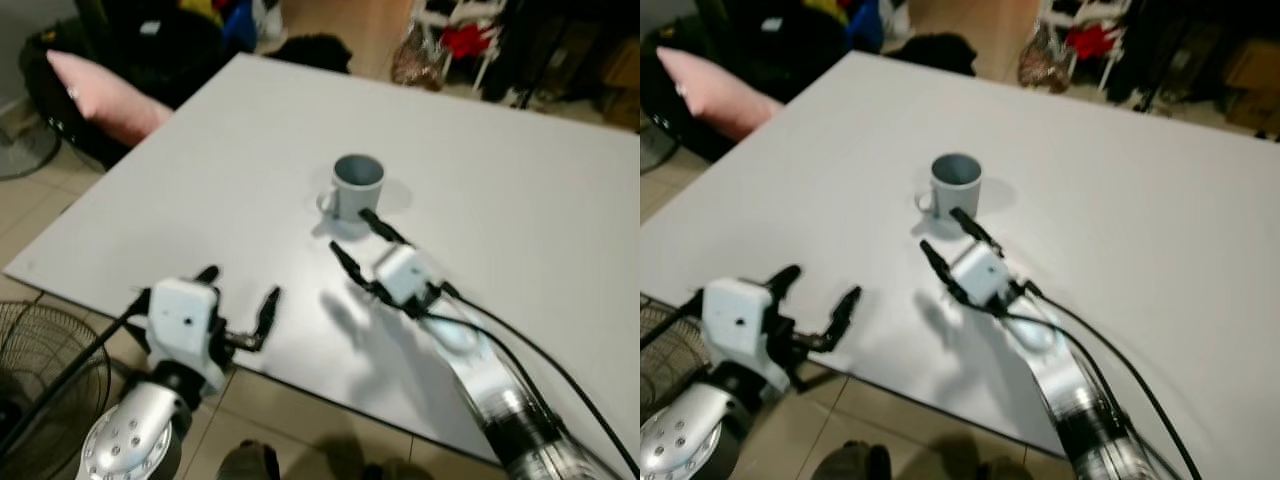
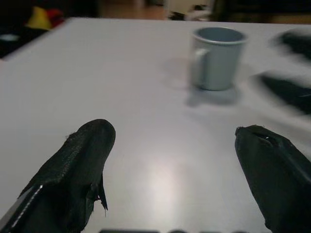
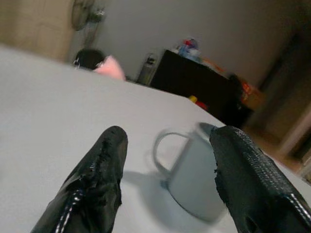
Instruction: Setting the table
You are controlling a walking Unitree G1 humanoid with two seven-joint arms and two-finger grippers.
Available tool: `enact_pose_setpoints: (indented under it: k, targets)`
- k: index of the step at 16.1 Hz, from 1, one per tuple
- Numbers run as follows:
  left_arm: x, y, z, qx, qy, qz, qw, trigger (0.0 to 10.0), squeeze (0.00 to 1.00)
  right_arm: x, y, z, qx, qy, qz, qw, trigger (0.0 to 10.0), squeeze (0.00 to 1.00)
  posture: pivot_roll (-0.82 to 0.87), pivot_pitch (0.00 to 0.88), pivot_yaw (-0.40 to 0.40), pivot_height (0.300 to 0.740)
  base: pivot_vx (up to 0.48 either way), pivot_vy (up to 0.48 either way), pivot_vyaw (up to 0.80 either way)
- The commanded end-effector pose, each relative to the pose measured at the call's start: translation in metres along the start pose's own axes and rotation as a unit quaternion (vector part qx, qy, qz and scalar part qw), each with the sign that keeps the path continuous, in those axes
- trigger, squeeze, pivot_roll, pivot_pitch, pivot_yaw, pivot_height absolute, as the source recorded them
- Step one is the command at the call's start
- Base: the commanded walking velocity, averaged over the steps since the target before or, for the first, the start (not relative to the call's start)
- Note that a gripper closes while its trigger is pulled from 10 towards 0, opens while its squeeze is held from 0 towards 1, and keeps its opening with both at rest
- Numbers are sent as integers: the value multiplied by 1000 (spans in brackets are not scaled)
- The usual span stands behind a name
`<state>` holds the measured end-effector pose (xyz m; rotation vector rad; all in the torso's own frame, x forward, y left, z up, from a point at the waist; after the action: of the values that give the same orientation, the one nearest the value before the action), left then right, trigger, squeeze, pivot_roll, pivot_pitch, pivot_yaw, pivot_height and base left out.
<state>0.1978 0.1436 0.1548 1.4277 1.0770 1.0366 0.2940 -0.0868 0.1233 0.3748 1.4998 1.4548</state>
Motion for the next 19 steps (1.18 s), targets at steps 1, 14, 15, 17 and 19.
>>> enact_pose_setpoints:
  k: [1,14,15,17,19]
  targets:
    - [7,-4,-2,4,29,19,999,10000,0,-10,9,-7,13,-39,51,998,10000,0,15,42,16,740,0,0,0]
    - [3,-6,-3,-6,60,19,998,10000,0,-6,21,-50,173,-68,212,960,10000,0,-11,42,19,740,0,0,0]
    - [3,-6,-4,-6,61,19,998,10000,0,-7,23,-50,177,-69,213,958,10000,0,-10,42,19,740,0,-240,0]
    - [4,-6,-4,-6,61,21,998,10000,0,-7,24,-50,180,-70,212,958,10000,0,-8,45,19,740,0,-244,0]
    - [6,-6,-5,-5,63,23,998,10000,0,-9,25,-51,184,-80,209,957,10000,0,-8,46,22,740,0,-240,0]
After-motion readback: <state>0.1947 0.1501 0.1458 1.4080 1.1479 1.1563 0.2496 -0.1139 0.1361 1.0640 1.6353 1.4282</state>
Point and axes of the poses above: a point about 5 cm out from each wrist's last joint towards the gripper, its own z axis pointing out of the wrist towards the gripper, its own y axis along the axis of the wrist's last joint, x = y × z, the point moved 2 cm from there along z, pointing out of the wrist towards the gripper, and after that the axes turned 1 degree about -z, right-handed, at the moved point
